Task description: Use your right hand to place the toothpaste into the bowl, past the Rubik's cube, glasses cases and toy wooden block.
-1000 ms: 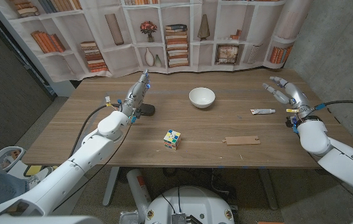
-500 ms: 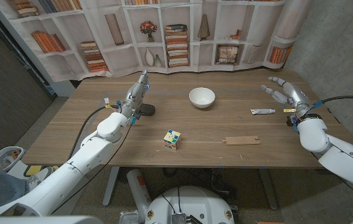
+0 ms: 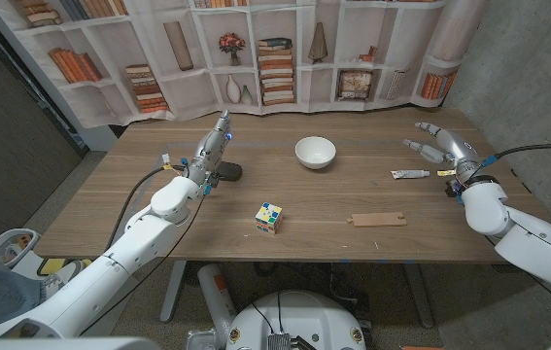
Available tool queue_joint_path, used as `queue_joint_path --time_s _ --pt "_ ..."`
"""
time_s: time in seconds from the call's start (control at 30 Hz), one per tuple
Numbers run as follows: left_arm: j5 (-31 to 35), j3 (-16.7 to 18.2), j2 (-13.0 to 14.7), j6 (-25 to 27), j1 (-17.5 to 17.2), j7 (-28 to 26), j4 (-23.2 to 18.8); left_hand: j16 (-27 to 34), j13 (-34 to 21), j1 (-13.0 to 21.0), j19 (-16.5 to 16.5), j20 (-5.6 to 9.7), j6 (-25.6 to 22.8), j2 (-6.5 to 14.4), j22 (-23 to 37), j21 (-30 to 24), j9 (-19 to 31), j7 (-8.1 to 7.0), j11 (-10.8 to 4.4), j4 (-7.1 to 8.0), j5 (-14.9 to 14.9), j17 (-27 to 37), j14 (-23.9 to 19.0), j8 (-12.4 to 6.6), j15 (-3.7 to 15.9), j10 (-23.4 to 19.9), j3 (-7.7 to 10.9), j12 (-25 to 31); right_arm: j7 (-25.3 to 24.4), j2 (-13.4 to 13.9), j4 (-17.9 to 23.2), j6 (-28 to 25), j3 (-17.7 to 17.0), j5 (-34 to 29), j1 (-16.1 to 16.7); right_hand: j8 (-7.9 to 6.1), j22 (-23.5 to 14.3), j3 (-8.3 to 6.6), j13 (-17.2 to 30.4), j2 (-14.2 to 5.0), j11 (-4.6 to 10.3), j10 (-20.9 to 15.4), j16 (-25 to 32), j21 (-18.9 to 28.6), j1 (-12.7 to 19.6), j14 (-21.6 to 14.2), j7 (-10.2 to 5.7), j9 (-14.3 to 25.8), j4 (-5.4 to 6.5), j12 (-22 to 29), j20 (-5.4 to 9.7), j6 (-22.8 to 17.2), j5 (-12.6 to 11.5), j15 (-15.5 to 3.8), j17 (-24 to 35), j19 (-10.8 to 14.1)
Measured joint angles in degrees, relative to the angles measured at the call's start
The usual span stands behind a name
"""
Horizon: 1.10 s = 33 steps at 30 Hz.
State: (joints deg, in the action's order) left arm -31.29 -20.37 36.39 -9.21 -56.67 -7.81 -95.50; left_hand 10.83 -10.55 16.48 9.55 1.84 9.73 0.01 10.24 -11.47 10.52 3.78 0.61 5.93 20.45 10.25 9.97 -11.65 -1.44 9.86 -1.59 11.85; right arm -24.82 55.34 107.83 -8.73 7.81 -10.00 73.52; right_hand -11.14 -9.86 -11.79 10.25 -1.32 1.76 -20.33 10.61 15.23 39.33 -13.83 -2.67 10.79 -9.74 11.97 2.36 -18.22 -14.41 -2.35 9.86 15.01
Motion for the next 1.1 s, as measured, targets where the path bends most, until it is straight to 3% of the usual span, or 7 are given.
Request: queue_joint_path --time_s 0.23,0.37,0.77,1.1 --pt "-0.06 -0.30 -0.18 0.16 0.98 0.52 0.80 0.00 0.00 0.00 0.00 0.00 0.00 0.00 0.00 0.00 0.00 0.00 -0.13 0.00 0.00 0.00 0.00 -0.03 0.00 0.13 0.00 0.00 0.54 0.77 0.37 -1.90 1.10 -0.69 -0.56 0.00 0.00 -0.56 0.00 0.81 0.66 0.66 -0.24 -0.65 2.59 0.00 -0.62 0.00 -0.55 0.00 0.00 0.62 -0.61 0.00 0.00 0.00" --pt "-0.06 -0.54 -0.26 0.34 1.36 0.75 1.21 0.00 0.00 0.00 0.00 0.00 0.00 0.00 0.00 0.00 0.00 0.00 -0.13 0.07 0.00 0.00 0.00 -0.03 0.00 0.13 -0.43 0.00 0.67 1.18 0.59 -3.25 1.53 -1.03 -0.72 0.00 0.00 -1.13 0.00 1.24 1.32 0.86 -0.24 -1.06 6.09 0.00 -1.16 0.00 -1.09 0.00 0.00 1.16 -1.34 0.00 0.00 0.00" --pt "0.08 -0.82 -0.21 1.06 2.09 0.94 1.34 0.00 0.01 0.00 0.00 0.00 0.00 0.00 0.00 0.00 0.00 0.00 -0.14 0.00 0.00 0.00 0.00 -0.03 0.00 0.10 -0.49 0.00 1.96 2.99 2.07 -7.40 3.08 -1.75 -1.31 0.00 -0.01 -1.91 0.00 2.44 2.24 1.40 -0.46 -2.08 9.81 0.87 -2.08 0.00 -0.77 -0.33 0.00 1.82 -2.34 0.18 0.01 -0.01" --pt "0.10 -0.89 -0.21 1.37 2.12 0.74 1.13 0.00 0.02 0.00 0.00 0.00 0.20 0.00 0.00 0.00 0.00 -0.20 -0.43 0.00 0.00 0.00 0.00 0.24 0.00 -0.20 -0.49 0.00 3.52 4.43 3.16 -10.74 4.43 -2.09 -2.13 0.00 -0.16 -2.65 0.00 2.05 2.66 1.83 -0.67 -2.73 11.99 1.98 -2.98 0.20 -0.52 -0.33 0.00 1.53 -3.00 0.09 0.01 -0.01"
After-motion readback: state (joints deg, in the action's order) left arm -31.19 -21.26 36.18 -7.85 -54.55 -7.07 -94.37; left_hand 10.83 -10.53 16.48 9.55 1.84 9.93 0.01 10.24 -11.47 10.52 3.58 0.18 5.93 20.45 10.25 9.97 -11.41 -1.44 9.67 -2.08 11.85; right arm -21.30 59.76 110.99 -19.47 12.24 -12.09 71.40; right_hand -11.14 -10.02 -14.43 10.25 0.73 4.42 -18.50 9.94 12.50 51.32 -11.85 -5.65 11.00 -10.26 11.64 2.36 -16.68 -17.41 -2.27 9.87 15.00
